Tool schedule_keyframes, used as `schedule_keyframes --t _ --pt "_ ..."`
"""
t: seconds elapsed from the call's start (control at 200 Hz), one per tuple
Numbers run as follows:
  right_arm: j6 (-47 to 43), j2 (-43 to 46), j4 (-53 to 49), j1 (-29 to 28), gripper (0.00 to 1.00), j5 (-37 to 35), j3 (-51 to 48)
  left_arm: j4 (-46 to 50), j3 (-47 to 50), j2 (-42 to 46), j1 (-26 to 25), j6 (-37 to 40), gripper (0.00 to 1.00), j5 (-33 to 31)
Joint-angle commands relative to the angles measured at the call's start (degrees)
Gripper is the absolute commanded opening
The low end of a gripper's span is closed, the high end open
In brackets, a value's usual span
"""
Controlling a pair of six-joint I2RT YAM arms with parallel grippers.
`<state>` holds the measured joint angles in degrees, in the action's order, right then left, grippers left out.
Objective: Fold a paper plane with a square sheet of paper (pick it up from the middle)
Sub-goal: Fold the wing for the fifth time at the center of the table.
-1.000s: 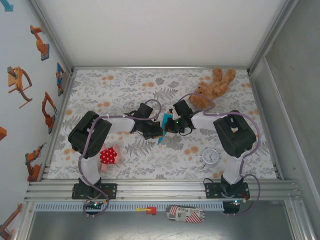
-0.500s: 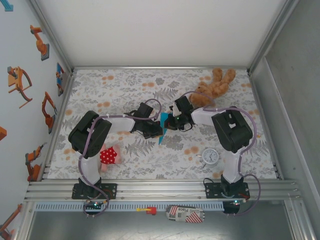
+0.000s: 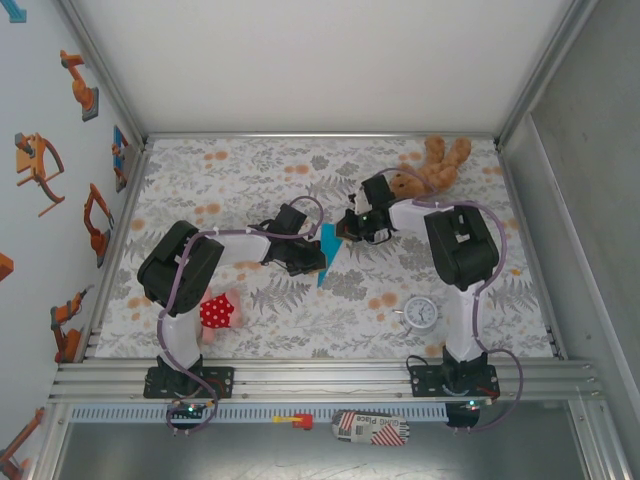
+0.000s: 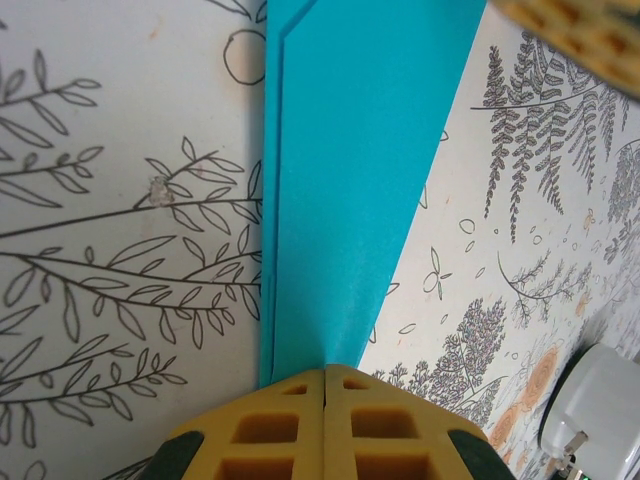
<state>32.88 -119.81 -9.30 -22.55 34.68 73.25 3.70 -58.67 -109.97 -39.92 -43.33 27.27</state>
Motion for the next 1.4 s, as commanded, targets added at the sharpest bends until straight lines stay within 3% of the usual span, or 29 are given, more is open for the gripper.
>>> schedule_keyframes --t 0.0,0.28,0.466,0.661,0.826,1.067,1.397 --pt "-2.6 -3.2 4.2 4.2 0.0 -8.0 1.2 13.4 3.5 -4.8 0.0 1.8 0.0 -5.2" --pt "-4.3 -4.0 6.9 6.5 0.0 -6.4 4.1 13.7 3.0 -4.7 0.2 2.3 0.0 -5.1" --pt "-5.4 2.6 5.6 6.6 0.0 -5.9 5.3 14.1 2.2 -4.5 0.1 2.6 0.0 -5.2" --pt "-3.3 13.2 5.8 4.2 0.01 -5.3 -1.7 14.7 0.8 -4.2 0.2 2.8 0.0 -5.3" --pt "1.8 16.7 7.3 -0.8 0.0 -6.1 -9.6 14.6 0.1 -3.6 0.3 2.7 0.0 -4.9" --pt "6.3 13.8 10.7 -6.4 0.0 -5.9 -13.2 14.6 -0.3 -2.8 0.3 2.6 0.0 -4.4" --pt "6.9 6.0 10.8 -7.5 0.0 -5.0 -11.6 14.5 -2.2 -0.1 0.4 2.9 0.0 -3.0"
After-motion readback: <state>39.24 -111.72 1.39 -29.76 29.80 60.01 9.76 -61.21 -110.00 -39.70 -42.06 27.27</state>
